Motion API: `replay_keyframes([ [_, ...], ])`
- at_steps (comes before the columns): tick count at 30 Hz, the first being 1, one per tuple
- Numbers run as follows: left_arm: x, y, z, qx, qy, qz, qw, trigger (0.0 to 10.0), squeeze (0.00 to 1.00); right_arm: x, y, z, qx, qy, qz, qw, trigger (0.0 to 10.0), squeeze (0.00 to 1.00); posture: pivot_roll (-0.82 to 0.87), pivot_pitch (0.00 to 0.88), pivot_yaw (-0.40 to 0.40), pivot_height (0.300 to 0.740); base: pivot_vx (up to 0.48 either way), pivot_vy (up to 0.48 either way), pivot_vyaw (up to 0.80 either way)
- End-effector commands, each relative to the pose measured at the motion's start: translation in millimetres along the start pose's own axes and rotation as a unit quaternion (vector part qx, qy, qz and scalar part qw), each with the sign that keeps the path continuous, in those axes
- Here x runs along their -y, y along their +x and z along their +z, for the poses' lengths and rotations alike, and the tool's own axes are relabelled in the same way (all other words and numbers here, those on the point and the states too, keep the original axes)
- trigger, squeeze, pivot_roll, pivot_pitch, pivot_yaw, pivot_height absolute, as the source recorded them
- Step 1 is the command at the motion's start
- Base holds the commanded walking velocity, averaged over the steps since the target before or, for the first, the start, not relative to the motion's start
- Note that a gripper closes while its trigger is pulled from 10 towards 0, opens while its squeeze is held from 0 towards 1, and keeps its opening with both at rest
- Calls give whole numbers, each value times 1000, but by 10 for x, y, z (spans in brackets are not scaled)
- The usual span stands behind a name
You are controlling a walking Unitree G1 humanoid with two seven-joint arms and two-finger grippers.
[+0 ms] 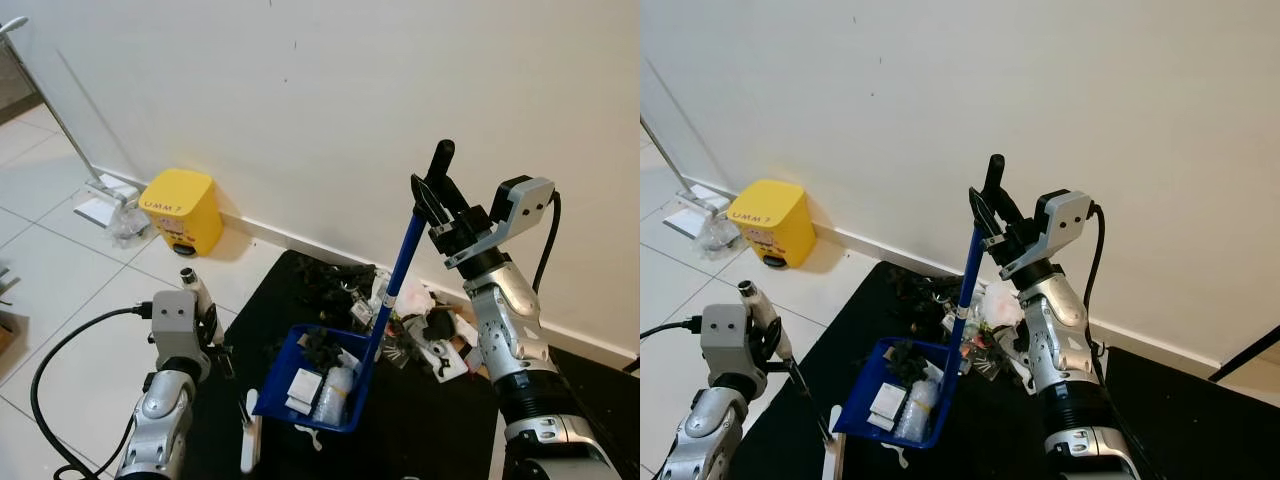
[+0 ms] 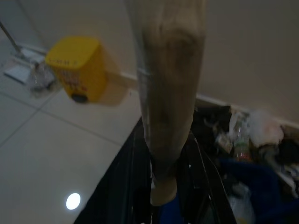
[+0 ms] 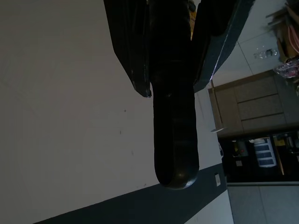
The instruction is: Sweep floor
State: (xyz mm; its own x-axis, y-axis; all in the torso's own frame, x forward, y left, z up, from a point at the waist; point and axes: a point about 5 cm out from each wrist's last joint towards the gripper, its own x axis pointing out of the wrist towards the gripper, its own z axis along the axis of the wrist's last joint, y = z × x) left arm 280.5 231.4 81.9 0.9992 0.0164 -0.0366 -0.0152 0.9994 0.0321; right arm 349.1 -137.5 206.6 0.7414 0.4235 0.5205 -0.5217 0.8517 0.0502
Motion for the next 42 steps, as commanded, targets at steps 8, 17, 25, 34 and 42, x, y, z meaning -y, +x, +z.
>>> replay_keyframes([
  [8, 37, 32, 507, 84, -12, -6, 996, 10000, 0, -11, 45, 108, 28, -7, -2, 1000, 10000, 0, 101, 122, 4, 740, 0, 0, 0],
  [17, 119, -7, 696, 82, 43, -31, 995, 10000, 0, 14, -6, 41, 26, -5, -38, 999, 10000, 0, 106, 117, 11, 740, 0, 0, 0],
  [25, 109, -39, 733, 70, 87, -27, 993, 10000, 0, 80, -72, -2, 15, -29, -62, 998, 10000, 0, 104, 112, 13, 740, 0, 0, 0],
  [34, 74, -62, 695, 52, 104, -22, 993, 10000, 0, 34, -229, -295, -48, -44, -54, 996, 10000, 0, 107, 105, 8, 740, 0, 0, 0],
  [42, 105, -70, 644, 40, 89, -12, 995, 10000, 0, -86, -480, -551, -69, 0, -25, 997, 10000, 0, 111, 91, 6, 740, 0, 0, 0],
])
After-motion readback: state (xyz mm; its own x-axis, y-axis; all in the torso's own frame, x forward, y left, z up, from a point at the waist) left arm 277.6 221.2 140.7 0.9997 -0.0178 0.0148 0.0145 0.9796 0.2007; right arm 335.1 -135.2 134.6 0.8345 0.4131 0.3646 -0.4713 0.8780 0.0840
